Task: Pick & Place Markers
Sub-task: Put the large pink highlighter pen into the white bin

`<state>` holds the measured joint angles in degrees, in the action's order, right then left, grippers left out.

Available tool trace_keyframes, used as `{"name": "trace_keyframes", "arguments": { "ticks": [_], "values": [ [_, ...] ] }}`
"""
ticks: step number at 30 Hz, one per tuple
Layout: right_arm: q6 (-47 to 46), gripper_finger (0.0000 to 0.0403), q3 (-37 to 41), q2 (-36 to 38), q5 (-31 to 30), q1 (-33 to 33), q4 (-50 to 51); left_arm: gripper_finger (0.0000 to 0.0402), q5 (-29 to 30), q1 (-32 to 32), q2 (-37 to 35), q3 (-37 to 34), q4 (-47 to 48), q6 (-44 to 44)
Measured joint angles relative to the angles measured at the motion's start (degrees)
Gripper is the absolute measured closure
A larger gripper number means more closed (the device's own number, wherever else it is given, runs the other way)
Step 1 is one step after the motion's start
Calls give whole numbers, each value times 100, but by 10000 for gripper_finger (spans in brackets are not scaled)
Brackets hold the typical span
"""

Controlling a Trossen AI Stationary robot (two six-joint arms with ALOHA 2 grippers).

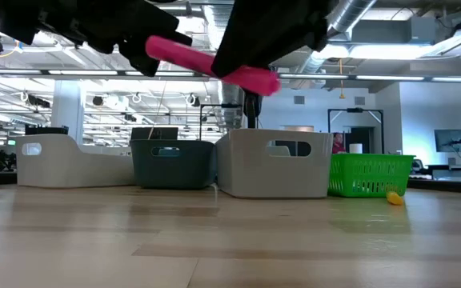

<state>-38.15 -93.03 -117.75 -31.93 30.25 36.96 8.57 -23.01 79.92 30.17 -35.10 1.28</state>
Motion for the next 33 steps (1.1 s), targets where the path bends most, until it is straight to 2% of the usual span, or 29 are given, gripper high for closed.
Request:
{"name": "trace_keyframes", "arguments": {
  "ticks": [3, 9, 16, 25, 33],
  "values": [
    [111, 339, 0, 0, -45, 143, -50, 252, -56, 7, 0, 0, -2, 2],
    [271, 339, 0, -2, -597, 232, -289, 252, -67, -15, -11, 7, -46, 46],
    [262, 339, 0, -2, -270, 66, -318, 252, -86, -20, -7, 5, -10, 46],
    [356, 339, -2, 0, -190, -67, -289, 252, -96, -20, -2, 4, -13, 66],
    [564, 339, -2, 0, -647, -67, -354, 252, -96, -20, -2, 4, 66, 68]
  ]
}}
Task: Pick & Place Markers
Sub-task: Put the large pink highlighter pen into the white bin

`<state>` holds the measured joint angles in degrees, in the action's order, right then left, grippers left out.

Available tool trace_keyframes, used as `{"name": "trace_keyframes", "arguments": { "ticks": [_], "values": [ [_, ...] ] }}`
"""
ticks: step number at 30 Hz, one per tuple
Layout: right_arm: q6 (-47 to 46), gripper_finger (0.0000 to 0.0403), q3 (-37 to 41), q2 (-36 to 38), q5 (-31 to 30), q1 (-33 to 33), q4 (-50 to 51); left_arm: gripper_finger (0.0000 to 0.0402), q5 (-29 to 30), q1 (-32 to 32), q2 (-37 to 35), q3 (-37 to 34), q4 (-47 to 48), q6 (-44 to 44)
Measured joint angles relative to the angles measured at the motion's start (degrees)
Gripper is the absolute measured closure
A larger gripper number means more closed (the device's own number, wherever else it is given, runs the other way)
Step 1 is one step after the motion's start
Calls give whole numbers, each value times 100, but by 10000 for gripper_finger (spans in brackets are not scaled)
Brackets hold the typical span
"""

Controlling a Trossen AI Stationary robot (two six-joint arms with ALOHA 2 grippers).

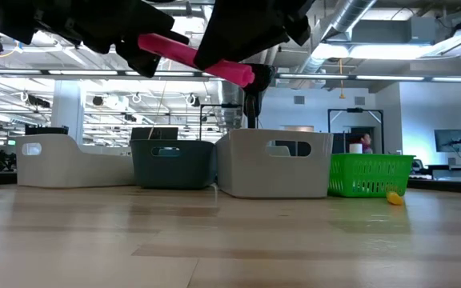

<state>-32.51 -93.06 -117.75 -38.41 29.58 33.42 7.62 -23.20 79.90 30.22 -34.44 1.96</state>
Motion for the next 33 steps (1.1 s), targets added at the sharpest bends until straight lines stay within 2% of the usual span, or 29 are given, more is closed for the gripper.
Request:
{"name": "trace_keyframes", "arguments": {
  "ticks": [17, 27, 33],
  "values": [
    [301, 339, -2, 2, -75, -7, -409, 255, 2, 0, 0, -4, 193, 3],
    [303, 339, -2, 2, -62, -47, -386, 334, -15, 0, 0, -4, 190, 12],
    [324, 325, -2, 2, -36, -135, -382, 327, 20, 0, 0, -7, 200, 211]
  ]
}}
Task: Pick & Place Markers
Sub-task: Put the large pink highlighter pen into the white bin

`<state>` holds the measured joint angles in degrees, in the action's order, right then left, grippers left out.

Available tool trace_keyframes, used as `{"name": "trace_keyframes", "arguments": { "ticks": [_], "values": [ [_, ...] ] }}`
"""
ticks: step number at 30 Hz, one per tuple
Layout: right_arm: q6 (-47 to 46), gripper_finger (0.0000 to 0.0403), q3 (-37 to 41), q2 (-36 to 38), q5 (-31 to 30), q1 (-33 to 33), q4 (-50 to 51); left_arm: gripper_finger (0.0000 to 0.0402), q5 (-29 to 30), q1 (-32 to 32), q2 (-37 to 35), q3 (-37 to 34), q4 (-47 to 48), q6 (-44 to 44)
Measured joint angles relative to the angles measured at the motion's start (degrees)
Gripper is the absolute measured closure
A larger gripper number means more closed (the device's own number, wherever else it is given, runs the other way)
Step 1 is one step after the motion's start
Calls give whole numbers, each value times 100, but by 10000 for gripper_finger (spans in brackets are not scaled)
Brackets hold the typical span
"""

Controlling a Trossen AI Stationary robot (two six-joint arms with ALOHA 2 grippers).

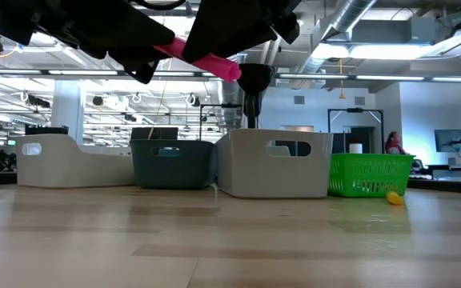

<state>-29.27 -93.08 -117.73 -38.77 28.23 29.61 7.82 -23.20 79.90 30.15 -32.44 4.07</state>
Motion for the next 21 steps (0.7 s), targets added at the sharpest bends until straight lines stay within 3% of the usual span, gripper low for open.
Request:
{"name": "trace_keyframes", "arguments": {
  "ticks": [5, 9, 14, 17, 21],
  "values": [
    [238, 280, 0, 0, -123, -90, -18, 331, 590, 0, 2, 1, 60, 93],
    [279, 241, -2, 0, -583, -110, -13, 335, 1190, 78, -25, 2, 339, 95],
    [288, 202, -3, 2, -1435, -32, 452, 327, 1158, 123, -216, 2, 813, 438],
    [58, 187, -2, 2, -1592, -33, 1113, 329, 1216, 59, -503, 0, 1230, 482],
    [-645, 177, -2, 2, -1525, -14, 1833, 331, 2214, 66, -1271, 2, 2435, 487]
  ]
}}
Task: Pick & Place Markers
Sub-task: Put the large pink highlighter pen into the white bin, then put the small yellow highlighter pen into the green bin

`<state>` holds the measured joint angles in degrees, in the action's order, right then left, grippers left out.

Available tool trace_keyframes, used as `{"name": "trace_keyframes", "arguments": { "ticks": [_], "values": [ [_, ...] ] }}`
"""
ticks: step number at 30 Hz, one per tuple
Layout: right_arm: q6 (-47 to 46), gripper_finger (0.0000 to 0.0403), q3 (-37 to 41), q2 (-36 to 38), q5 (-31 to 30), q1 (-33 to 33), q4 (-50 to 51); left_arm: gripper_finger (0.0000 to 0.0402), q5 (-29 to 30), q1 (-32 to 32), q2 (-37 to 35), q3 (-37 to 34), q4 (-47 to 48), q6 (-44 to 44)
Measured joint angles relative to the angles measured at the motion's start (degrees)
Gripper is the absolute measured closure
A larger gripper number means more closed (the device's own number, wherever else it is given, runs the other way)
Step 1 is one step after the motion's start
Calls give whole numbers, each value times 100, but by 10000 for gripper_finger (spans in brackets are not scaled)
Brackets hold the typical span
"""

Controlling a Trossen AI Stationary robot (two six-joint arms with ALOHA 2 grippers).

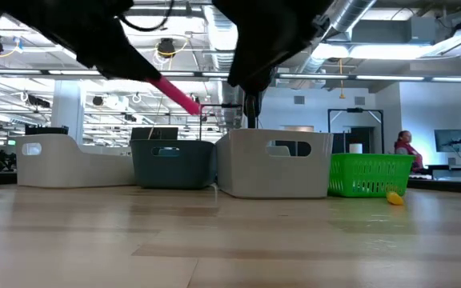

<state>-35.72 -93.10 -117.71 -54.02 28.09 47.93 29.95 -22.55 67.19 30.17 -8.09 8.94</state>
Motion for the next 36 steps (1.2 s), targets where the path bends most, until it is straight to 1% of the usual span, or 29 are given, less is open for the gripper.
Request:
{"name": "trace_keyframes", "arguments": {
  "ticks": [3, 5, 8, 9, 11, 13, 18, 21, 23, 27, 29, 32, 36],
  "values": [
    [-299, 176, 0, 0, 22, 3, 206, 327, 1227, 7, -727, -1, 761, 1],
    [-327, 175, 0, 0, 28, 3, 184, 327, 1900, 56, -1196, 0, 1156, 3],
    [-329, 176, 0, 0, 50, 3, 73, 329, 2621, 211, -1793, 0, 1706, 63],
    [-331, 177, 0, 0, 76, 3, 36, 329, 2795, 297, -1938, -4, 1859, 103],
    [-331, 178, 0, 0, 193, 1, -35, 328, 2948, 516, -2176, -142, 1946, 222],
    [-331, 180, 0, 0, 309, -5, -81, 327, 2956, 806, -2307, -407, 1958, 484],
    [-331, 182, 0, 0, 371, -8, -88, 327, 2437, 1572, -2272, -1267, 1973, 1618],
    [-331, 182, 0, 0, 372, -10, -110, 326, 2372, 1884, -2232, -1628, 1969, 2041],
    [-331, 182, 0, 0, 369, -10, -110, 325, 2235, 2029, -2237, -1760, 1964, 2144],
    [-331, 182, 0, 0, 369, -11, -111, 324, 1558, 2268, -2237, -1900, 1944, 2159],
    [-334, 182, 0, 0, 369, -31, -155, 323, 1331, 2330, -2237, -1999, 1953, 2161],
    [-337, 182, 0, 0, 530, -44, -329, 313, 1304, 2347, -2239, -2127, 1910, 2203],
    [-339, 176, 0, 0, 758, -88, -453, 285, 1307, 2347, -2244, -2205, 1866, 2221]
  ]
}}
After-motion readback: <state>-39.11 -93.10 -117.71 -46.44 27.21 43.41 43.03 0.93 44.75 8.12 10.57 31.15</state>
